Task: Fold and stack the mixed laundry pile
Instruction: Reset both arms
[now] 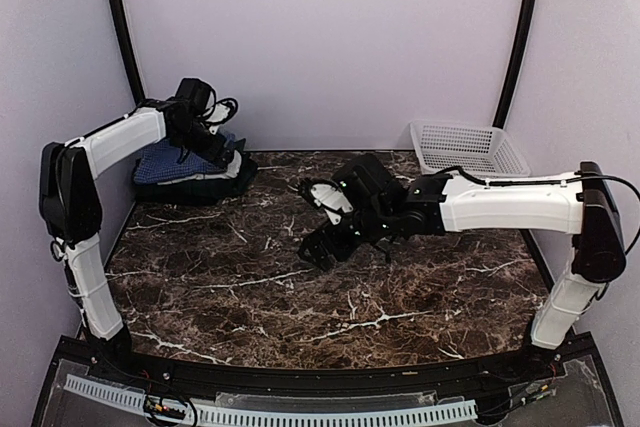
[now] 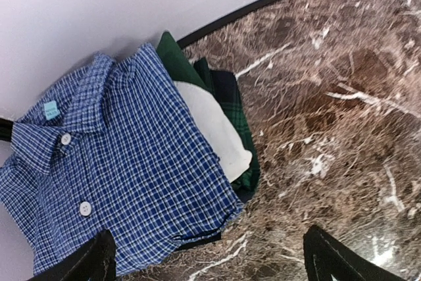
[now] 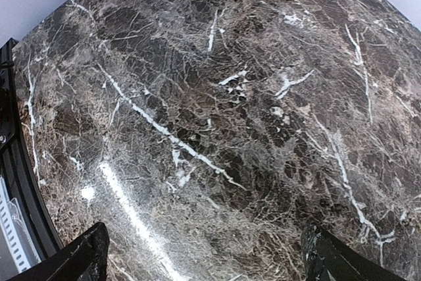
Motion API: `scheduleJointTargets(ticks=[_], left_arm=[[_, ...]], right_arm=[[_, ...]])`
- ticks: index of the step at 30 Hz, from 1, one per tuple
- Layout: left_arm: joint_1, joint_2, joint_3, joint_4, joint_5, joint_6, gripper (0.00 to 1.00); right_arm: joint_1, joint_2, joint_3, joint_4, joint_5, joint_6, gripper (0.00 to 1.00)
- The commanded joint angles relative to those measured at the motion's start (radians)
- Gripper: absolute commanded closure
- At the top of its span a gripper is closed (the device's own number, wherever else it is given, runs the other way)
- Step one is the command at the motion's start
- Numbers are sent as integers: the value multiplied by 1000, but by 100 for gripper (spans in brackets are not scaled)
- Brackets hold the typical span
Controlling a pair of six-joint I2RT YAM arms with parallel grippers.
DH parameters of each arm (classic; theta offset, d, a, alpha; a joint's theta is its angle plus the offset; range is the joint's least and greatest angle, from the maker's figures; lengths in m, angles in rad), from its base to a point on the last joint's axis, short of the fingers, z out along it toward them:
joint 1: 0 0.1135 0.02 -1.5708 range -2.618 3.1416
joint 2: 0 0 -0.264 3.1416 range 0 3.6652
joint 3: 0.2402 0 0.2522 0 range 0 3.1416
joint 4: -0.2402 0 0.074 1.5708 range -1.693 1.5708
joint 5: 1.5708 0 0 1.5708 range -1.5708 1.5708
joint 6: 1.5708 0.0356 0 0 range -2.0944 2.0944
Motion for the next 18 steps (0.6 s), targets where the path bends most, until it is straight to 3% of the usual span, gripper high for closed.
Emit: scheduleJointTargets(ticks=[1,5,10,18], left_arm=[[21,-168,-3,15,128,-152,1],[28,-225,0,25,136,-273,1],[58,-299,-30,33,269,-437,1],[60,-503,-395,196,323,-643,1]], right_arm=[[-91,-95,0,19,-38,2,1],[-199,-190,-25,19,-76,3,1],[-375,-329,-87,25,-167,35,1],[-588,-521,-300,72,-314,129,1]])
